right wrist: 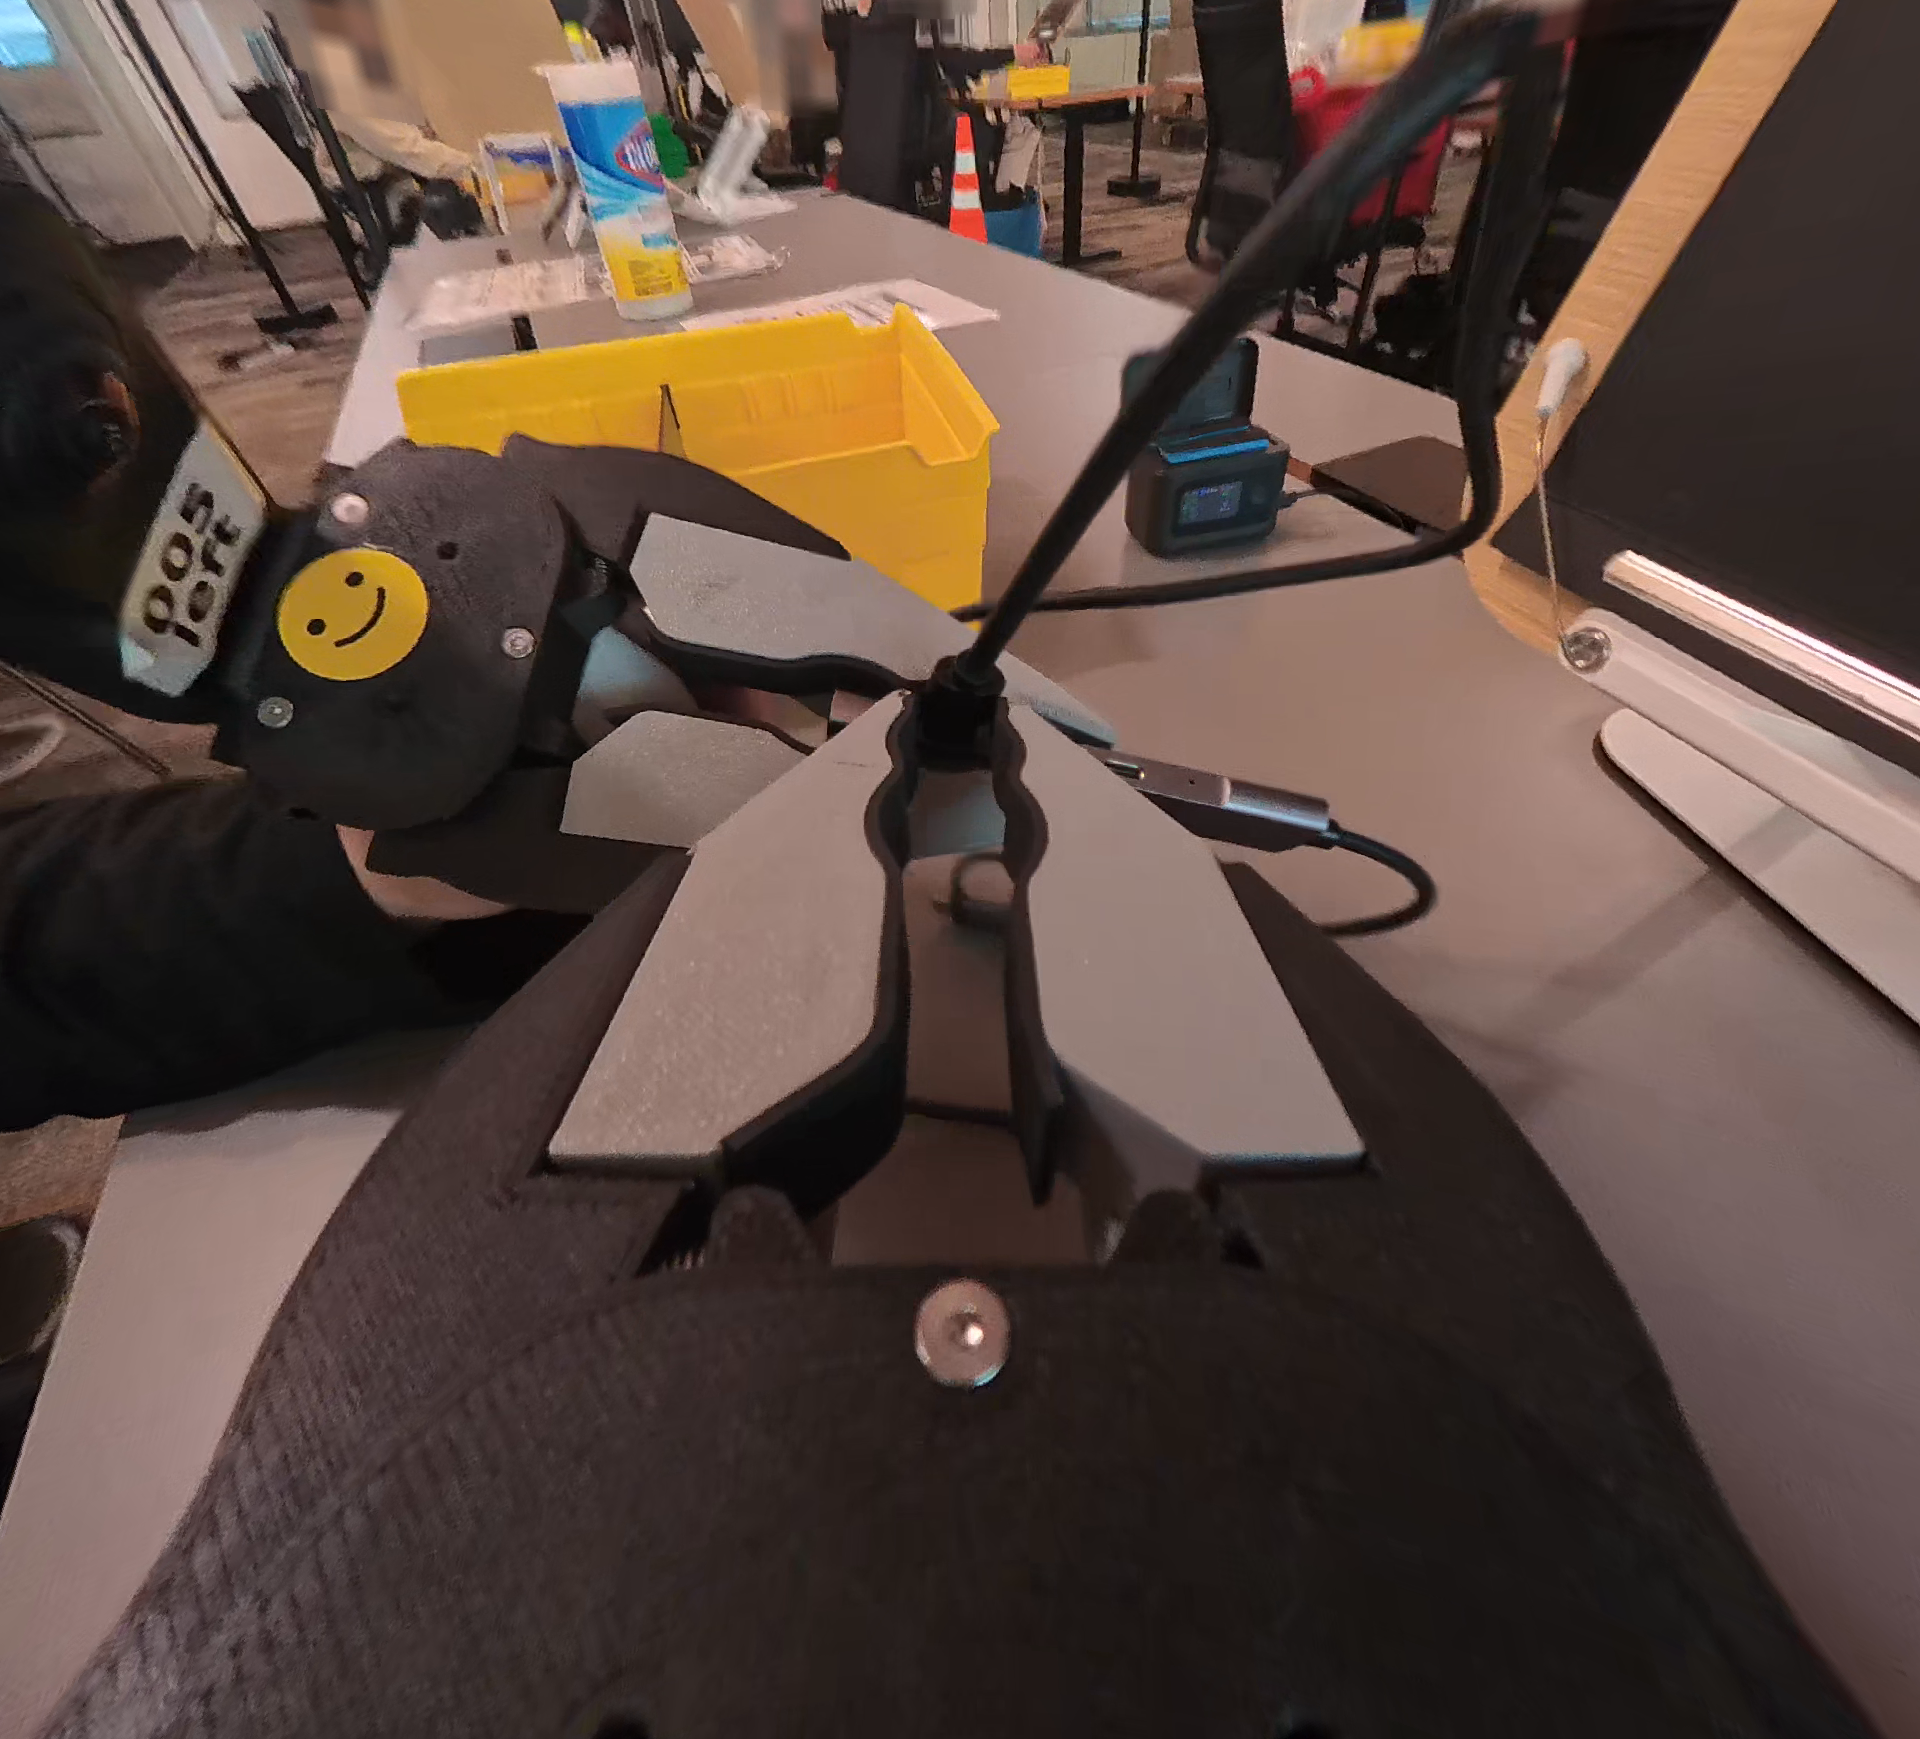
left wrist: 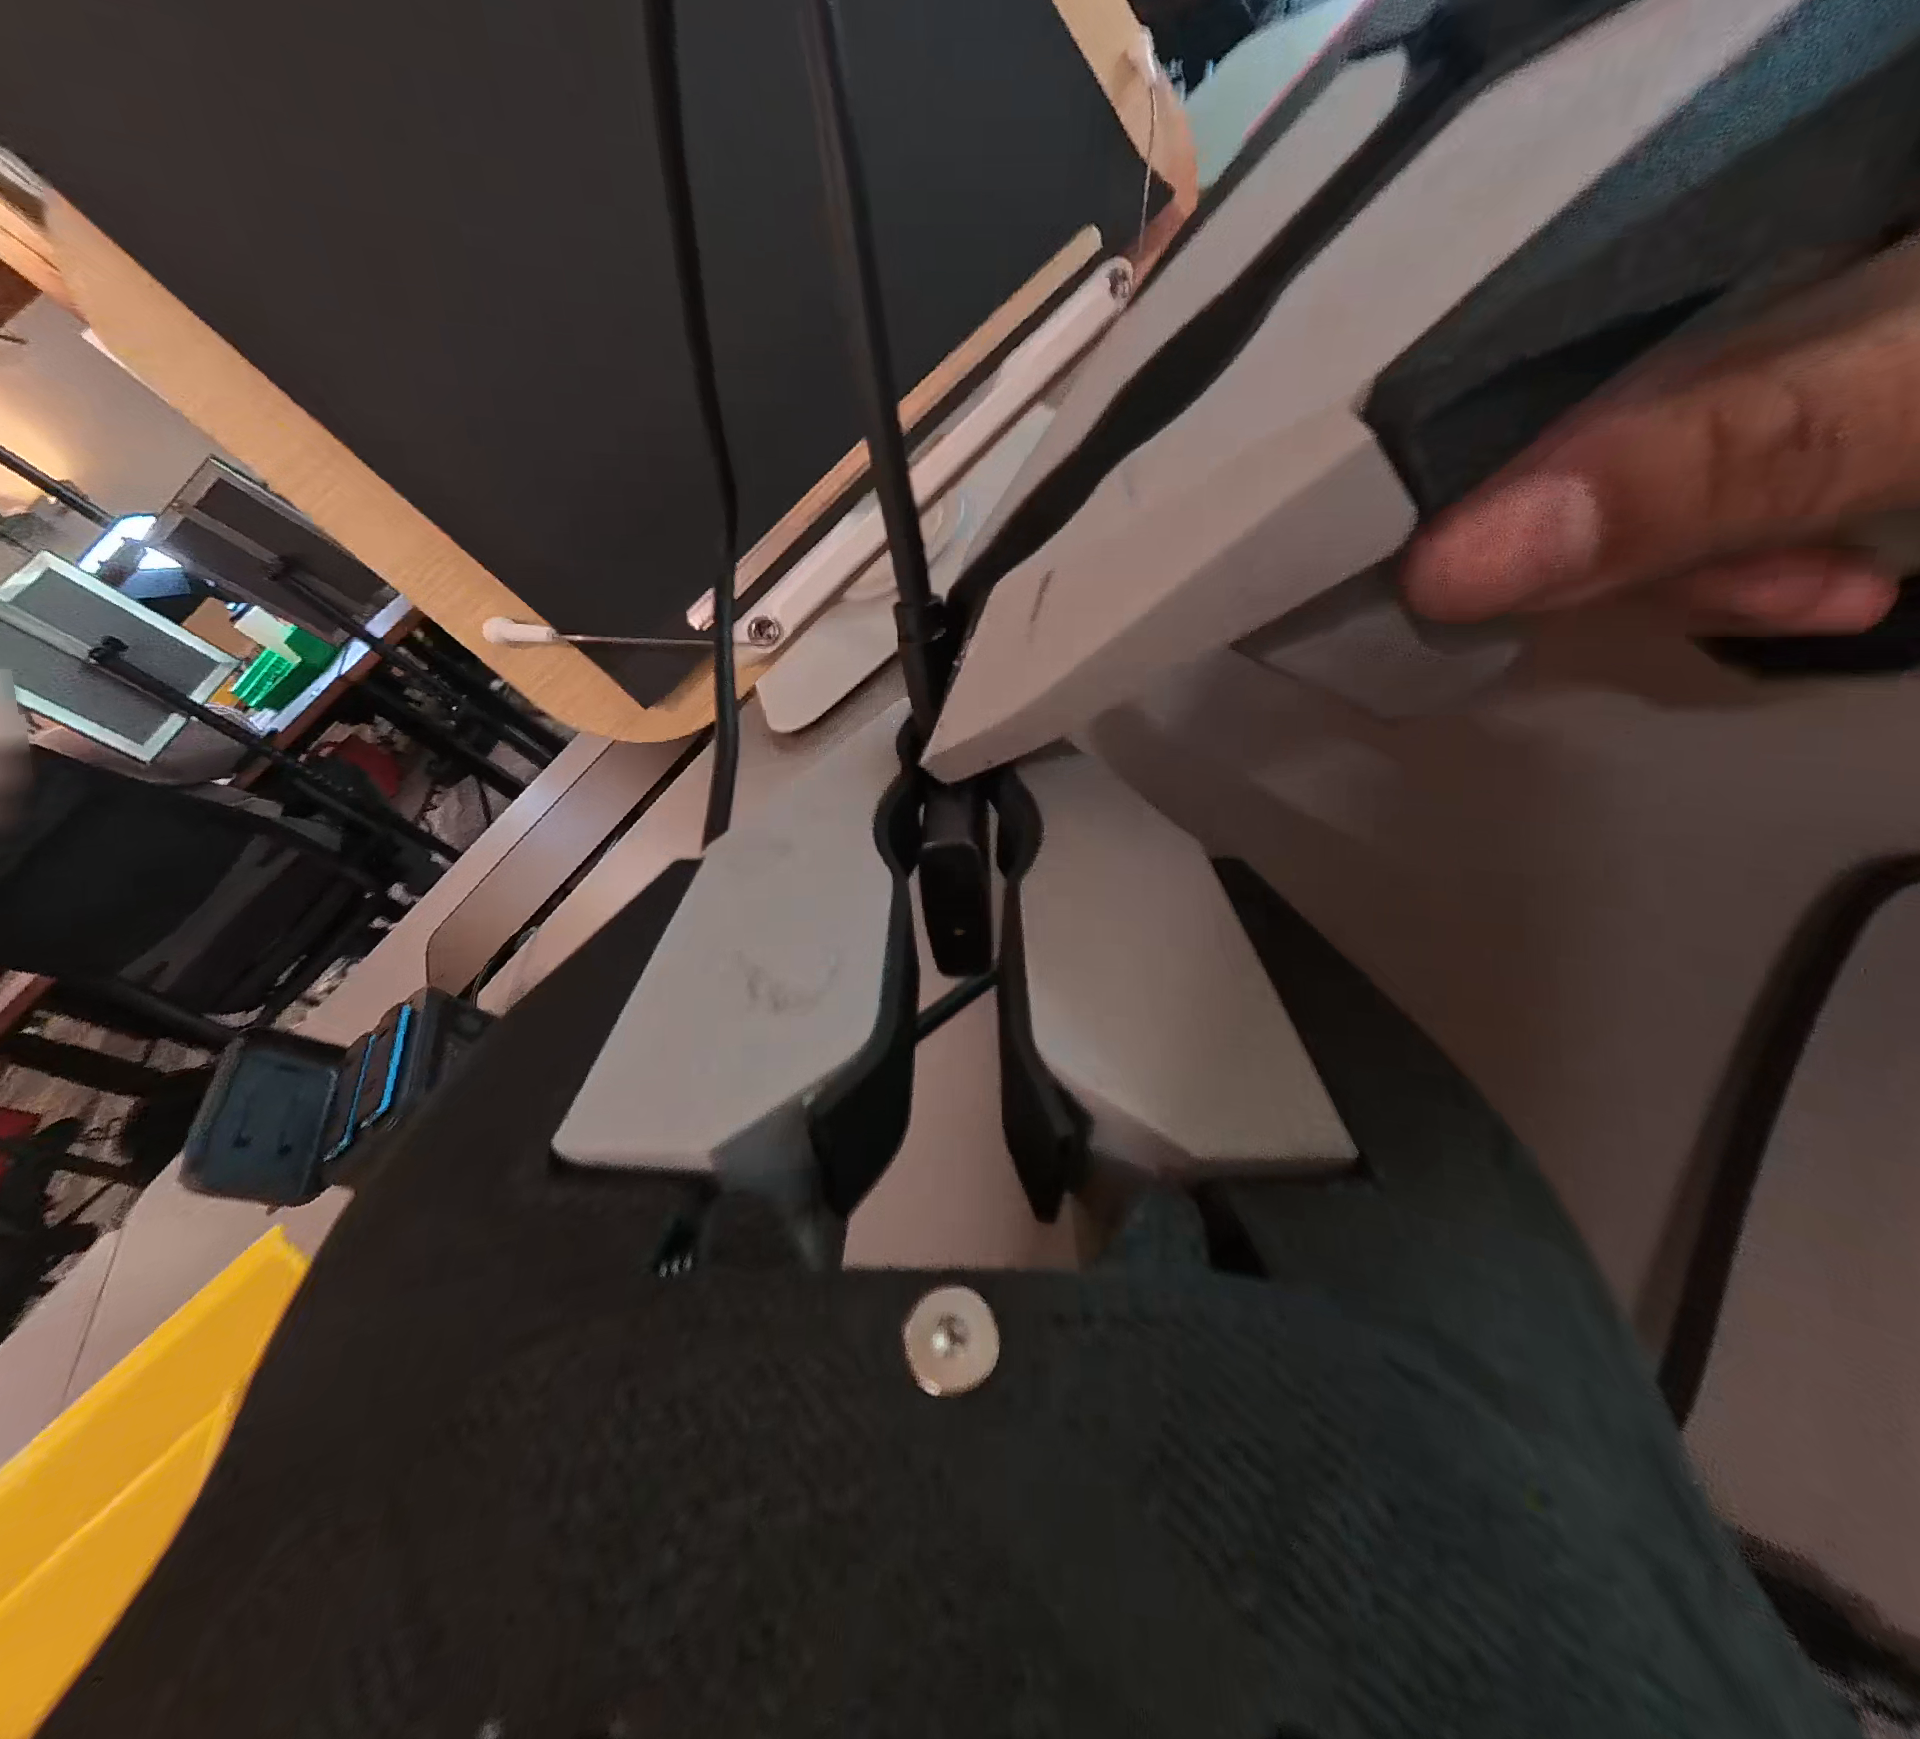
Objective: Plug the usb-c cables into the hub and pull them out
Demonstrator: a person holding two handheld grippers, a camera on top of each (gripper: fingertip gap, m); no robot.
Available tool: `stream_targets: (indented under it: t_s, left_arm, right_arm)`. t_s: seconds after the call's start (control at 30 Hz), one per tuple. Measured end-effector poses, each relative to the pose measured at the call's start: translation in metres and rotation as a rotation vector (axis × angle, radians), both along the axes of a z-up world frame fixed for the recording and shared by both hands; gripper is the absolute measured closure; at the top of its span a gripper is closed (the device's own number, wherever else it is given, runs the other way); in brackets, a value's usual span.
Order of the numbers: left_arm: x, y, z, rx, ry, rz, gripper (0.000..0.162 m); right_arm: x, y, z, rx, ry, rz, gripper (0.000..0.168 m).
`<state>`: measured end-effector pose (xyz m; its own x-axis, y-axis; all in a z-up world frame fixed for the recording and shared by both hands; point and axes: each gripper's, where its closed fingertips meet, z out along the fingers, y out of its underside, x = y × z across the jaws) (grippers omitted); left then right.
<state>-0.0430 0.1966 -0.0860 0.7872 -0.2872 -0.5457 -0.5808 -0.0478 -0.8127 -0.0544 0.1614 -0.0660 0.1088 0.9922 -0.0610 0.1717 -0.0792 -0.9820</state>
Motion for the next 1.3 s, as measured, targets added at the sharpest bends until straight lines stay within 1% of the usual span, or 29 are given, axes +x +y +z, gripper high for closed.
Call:
stream_targets:
  t_s: [0.07, 0.1, 0.17, 0.27, 0.37, 0.43, 0.6, 0.73, 0.8, 0.9, 0.97, 1.07, 1.2, 1.3]
  left_arm:
    - [-0.003, 0.001, 0.001, 0.023, 0.038, 0.02, 0.155]
    - [-0.005, 0.001, 0.005, 0.043, 0.018, 0.014, 0.154]
    - [-0.006, 0.0, 0.009, 0.048, -0.065, 0.005, 0.154]
    - [-0.007, 0.001, 0.009, 0.063, -0.037, 0.017, 0.154]
    - [-0.003, 0.001, 0.011, 0.06, -0.097, -0.016, 0.154]
    - [-0.002, 0.0, 0.014, 0.065, -0.117, -0.023, 0.154]
    - [-0.002, -0.002, 0.014, 0.084, -0.039, -0.006, 0.154]
    - [0.001, -0.002, 0.017, 0.084, -0.109, -0.039, 0.155]
    - [0.0, -0.002, 0.019, 0.094, -0.123, -0.044, 0.154]
    - [0.0, -0.002, 0.018, 0.09, -0.142, -0.055, 0.154]
    - [0.003, -0.003, 0.017, 0.102, -0.172, -0.1, 0.155]
    - [0.006, -0.007, 0.024, 0.129, -0.244, -0.155, 0.155]
    - [0.008, -0.01, 0.033, 0.245, -0.159, -0.126, 0.155]
    - [0.011, -0.011, 0.034, 0.259, -0.149, -0.135, 0.155]
  right_arm:
    - [-0.001, 0.001, 0.0, 0.057, -0.027, -0.045, 0.159]
    - [-0.002, 0.001, 0.004, 0.071, -0.01, -0.064, 0.159]
    - [-0.005, 0.0, 0.009, -0.015, 0.054, -0.052, 0.16]
    - [-0.004, 0.002, 0.01, -0.164, 0.111, -0.013, 0.16]
    - [0.001, 0.004, 0.013, -0.261, 0.168, 0.013, 0.161]
    - [0.002, 0.005, 0.015, -0.29, 0.193, 0.028, 0.161]
    - [0.003, 0.007, 0.017, -0.309, 0.207, 0.03, 0.161]
    - [0.005, 0.008, 0.02, -0.294, 0.216, 0.017, 0.161]
    - [0.005, 0.008, 0.021, -0.326, 0.231, 0.028, 0.161]
    - [0.003, 0.007, 0.018, -0.436, 0.254, 0.087, 0.16]
    - [0.005, 0.007, 0.016, -0.482, 0.274, 0.113, 0.16]
    - [0.008, 0.003, 0.02, -0.534, 0.305, 0.182, 0.159]
    - [0.011, -0.001, 0.029, -0.678, 0.384, 0.303, 0.159]
    - [0.014, -0.004, 0.031, -0.727, 0.395, 0.354, 0.159]
